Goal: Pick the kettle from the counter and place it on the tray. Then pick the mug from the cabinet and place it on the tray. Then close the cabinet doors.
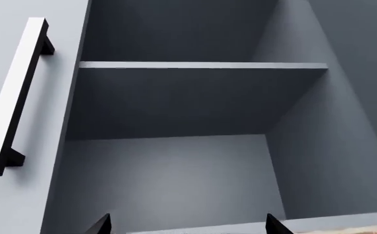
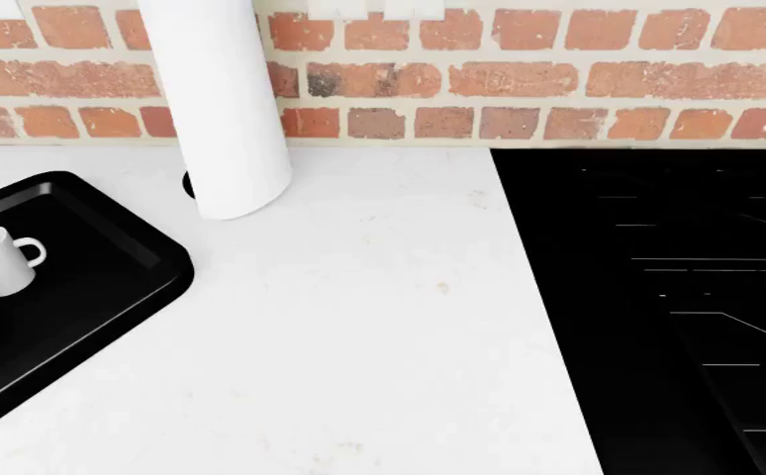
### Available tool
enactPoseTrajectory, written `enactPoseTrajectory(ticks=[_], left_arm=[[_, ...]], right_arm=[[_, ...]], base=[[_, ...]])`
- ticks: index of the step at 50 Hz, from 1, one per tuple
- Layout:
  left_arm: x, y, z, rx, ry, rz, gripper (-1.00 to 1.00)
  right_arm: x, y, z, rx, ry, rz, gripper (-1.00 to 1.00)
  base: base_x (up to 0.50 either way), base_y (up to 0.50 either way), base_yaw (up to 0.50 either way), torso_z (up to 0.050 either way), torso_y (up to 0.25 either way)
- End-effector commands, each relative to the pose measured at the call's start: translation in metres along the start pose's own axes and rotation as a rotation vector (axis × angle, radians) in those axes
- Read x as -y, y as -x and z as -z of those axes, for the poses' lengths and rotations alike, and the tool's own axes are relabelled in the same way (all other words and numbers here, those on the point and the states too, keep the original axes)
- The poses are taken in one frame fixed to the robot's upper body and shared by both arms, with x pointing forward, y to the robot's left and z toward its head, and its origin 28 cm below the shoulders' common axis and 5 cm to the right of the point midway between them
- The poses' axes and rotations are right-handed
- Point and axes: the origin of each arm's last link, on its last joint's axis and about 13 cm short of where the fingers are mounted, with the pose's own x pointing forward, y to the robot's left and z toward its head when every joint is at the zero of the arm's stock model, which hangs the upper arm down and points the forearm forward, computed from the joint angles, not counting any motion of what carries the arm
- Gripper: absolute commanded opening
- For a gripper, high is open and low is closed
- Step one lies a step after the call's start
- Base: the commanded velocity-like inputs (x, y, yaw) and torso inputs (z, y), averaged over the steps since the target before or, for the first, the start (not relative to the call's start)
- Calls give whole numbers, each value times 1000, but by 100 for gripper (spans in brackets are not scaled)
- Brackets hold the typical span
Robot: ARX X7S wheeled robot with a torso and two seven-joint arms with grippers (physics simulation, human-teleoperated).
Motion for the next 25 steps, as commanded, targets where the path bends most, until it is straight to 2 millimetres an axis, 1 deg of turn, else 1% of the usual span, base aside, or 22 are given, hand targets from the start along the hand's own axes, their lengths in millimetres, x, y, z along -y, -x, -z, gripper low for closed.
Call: enactPoseTrajectory(ticks=[1,7,11,14,18,21,25], left_arm=[[-3,2,0,-1,11,-15,100],[-5,3,1,-4,12,-21,100],[-6,3,2,-5,15,-24,100],[-7,4,2,-7,17,-26,100],[-9,4,6,-15,23,-28,100],[-11,5,9,-22,26,-35,100],[-11,10,6,-18,38,-32,100]], right_arm=[[-4,-25,-31,82,-2,-83,100],[-11,-42,-39,107,9,-89,100],[-18,-52,-40,108,6,-99,100],[-24,-60,-37,95,6,-113,100],[-31,-69,-30,77,13,-126,100],[-36,-75,-24,54,-29,-145,100],[-42,-84,-25,44,-84,-175,100]], base=[[0,0,0,0,0],[0,0,3,0,0],[0,0,5,5,0],[0,0,4,4,0],[3,0,2,3,0],[3,0,2,3,0],[3,0,3,3,0]])
